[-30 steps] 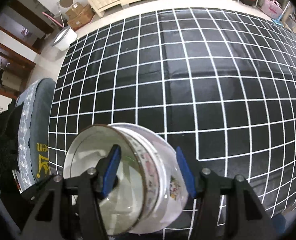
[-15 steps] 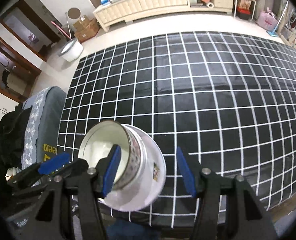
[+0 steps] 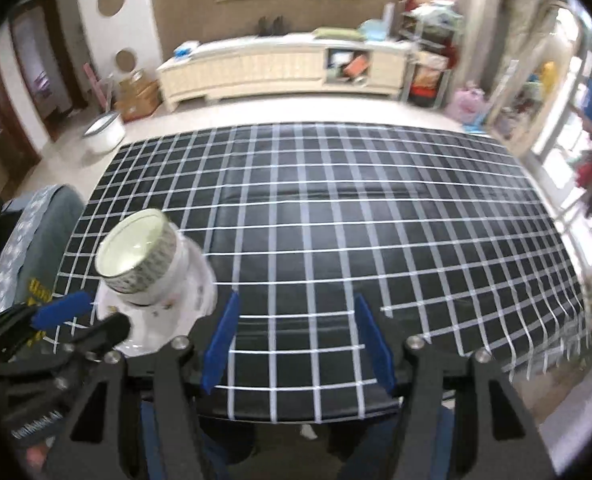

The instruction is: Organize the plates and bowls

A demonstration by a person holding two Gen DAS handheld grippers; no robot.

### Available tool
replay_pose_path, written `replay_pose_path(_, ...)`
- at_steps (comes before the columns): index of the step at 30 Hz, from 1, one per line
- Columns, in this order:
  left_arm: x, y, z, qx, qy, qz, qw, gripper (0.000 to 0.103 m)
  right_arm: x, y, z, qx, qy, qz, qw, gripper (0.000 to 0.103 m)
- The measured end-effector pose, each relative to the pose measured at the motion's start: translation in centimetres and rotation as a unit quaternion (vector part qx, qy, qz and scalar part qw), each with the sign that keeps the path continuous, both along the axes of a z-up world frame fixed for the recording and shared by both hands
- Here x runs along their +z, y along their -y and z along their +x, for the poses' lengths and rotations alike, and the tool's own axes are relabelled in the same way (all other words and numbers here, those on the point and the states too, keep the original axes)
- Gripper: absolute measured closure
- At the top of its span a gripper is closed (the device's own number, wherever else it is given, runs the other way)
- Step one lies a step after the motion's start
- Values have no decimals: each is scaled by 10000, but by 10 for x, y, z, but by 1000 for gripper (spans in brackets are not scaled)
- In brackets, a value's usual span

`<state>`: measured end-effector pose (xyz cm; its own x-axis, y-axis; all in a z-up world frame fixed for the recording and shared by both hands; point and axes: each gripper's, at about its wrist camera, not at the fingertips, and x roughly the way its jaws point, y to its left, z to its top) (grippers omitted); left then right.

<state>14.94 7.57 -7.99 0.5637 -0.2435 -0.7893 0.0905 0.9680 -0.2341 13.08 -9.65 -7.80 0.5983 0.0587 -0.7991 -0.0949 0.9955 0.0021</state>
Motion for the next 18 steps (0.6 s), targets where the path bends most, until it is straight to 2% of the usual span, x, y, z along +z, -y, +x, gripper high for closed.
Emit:
replay_pose_path(3,8,1,-19,2,316,-48,9995,44,4,8,-18,-133,251,-146,9995,28)
replay_pose_path(9,21,6,-52,-101,858,101,9962,42,18,18,-57,-121,702,-255,9971,27)
replay_pose_path(12,29,5,-69,-65,1274,249,9915,37,31,18,-79,-163,1143,-287,9929,26)
replay_pose_path(14,37,4,-79,-18,1518,404,9876,22,39,20,-92,-108,1330,-247,9907,17)
replay_pose_path(16,45,2,-90,-13,1715,486,9840,21,49,18,-107,-17,1572,-121,9875,2)
replay_pose_path(18,52,2,-100,-67,1880,552,9806,18,59,18,-123,-78,1968,-137,9803,0)
